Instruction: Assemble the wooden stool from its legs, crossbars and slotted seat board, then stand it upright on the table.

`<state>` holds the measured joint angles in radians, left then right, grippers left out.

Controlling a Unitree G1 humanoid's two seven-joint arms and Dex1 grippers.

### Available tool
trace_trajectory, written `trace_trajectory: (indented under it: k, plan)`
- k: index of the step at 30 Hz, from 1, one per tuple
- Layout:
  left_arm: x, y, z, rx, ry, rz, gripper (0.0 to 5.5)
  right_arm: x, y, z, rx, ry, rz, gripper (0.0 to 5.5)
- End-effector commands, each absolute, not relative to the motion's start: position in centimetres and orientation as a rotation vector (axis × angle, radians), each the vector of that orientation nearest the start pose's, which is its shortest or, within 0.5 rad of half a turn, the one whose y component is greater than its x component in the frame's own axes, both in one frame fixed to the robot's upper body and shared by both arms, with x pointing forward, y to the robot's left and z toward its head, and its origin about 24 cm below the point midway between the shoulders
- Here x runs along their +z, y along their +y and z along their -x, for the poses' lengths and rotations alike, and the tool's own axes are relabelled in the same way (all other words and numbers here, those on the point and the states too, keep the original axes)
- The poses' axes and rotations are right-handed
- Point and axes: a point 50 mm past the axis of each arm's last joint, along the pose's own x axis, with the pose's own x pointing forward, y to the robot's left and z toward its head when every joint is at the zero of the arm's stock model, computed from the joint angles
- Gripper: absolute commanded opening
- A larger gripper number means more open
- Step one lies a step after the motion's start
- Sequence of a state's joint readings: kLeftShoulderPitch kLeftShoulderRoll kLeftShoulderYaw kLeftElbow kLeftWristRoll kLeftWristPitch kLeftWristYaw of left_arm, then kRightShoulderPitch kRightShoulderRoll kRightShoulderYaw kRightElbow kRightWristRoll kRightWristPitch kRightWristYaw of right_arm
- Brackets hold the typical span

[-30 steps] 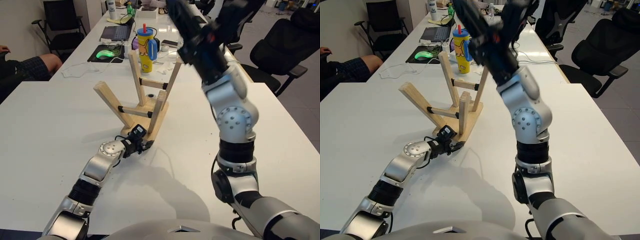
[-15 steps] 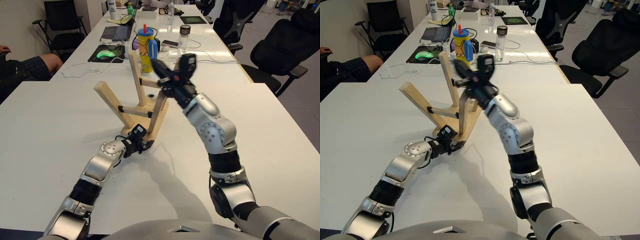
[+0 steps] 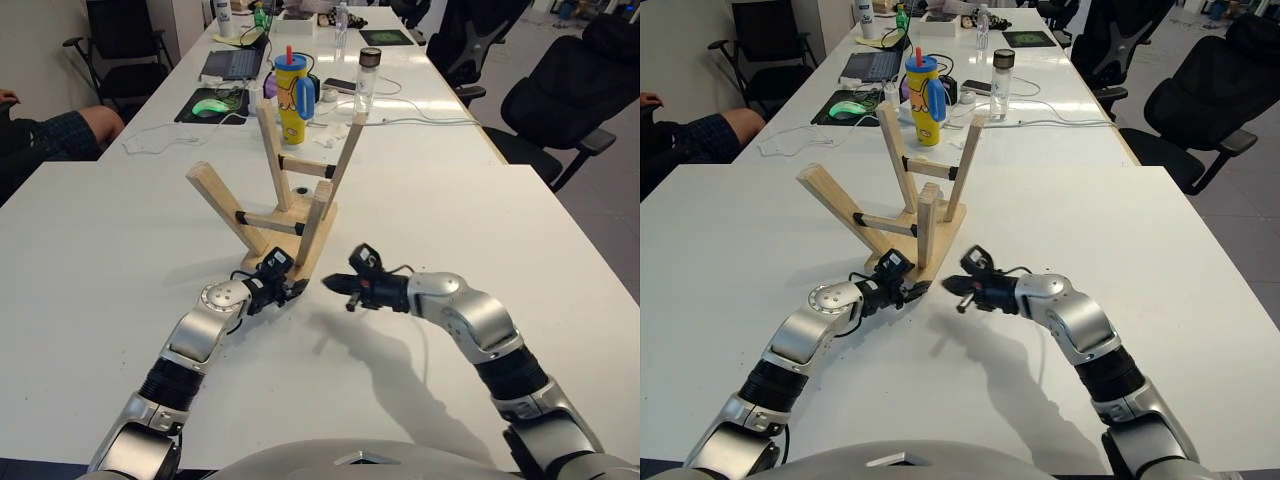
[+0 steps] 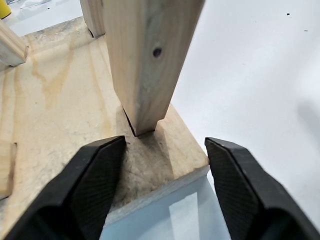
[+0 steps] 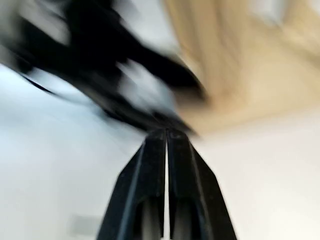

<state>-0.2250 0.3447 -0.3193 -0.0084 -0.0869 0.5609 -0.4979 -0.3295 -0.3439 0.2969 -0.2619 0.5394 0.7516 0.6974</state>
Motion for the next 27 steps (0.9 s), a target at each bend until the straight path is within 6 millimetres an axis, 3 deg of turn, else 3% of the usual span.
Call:
trace_trajectory:
  k: [1, 3, 6, 10, 13, 15, 18, 24, 27]
  plan:
    - [-1.1, 13.9, -24.4, -0.689, 0.752, -0.284, 2.94, 13.5, -6.7, -26.5, 1.138, 0.172, -0.18, 0.03]
    - [-0.6, 13.8, -24.4, -0.696, 0.736, -0.292, 2.94, 13.5, -6.9, -27.1, 1.072, 0.16, -0.158, 0.03]
    - [2.0, 13.5, -24.5, -0.705, 0.659, -0.295, 2.94, 13.1, -7.6, -27.8, 0.997, 0.166, -0.095, 0.03]
    - [8.3, 12.6, -24.4, -0.77, 0.483, -0.208, 2.94, 12.7, -8.8, -28.2, 0.938, 0.175, -0.063, 0.03]
    - [10.8, 12.8, -24.1, -0.816, 0.423, -0.163, 2.94, 12.5, -9.5, -28.3, 0.904, 0.176, -0.05, 0.03]
    - [11.2, 12.8, -23.9, -0.825, 0.422, -0.143, 2.94, 12.4, -9.6, -28.2, 0.904, 0.18, -0.047, 0.03]
    - [10.0, 13.5, -23.0, -0.814, 0.494, -0.151, 2.94, 12.0, -10.0, -28.1, 0.903, 0.197, -0.04, 0.03]
    - [7.7, 14.1, -21.1, -0.771, 0.506, -0.182, 2.94, 9.4, -10.6, -25.0, 1.013, 0.326, -0.078, 0.03]
    - [8.0, 15.9, -20.8, -0.495, 0.302, -0.056, 2.54, 8.7, -12.3, -23.0, 0.807, 0.244, -0.189, 0.0]
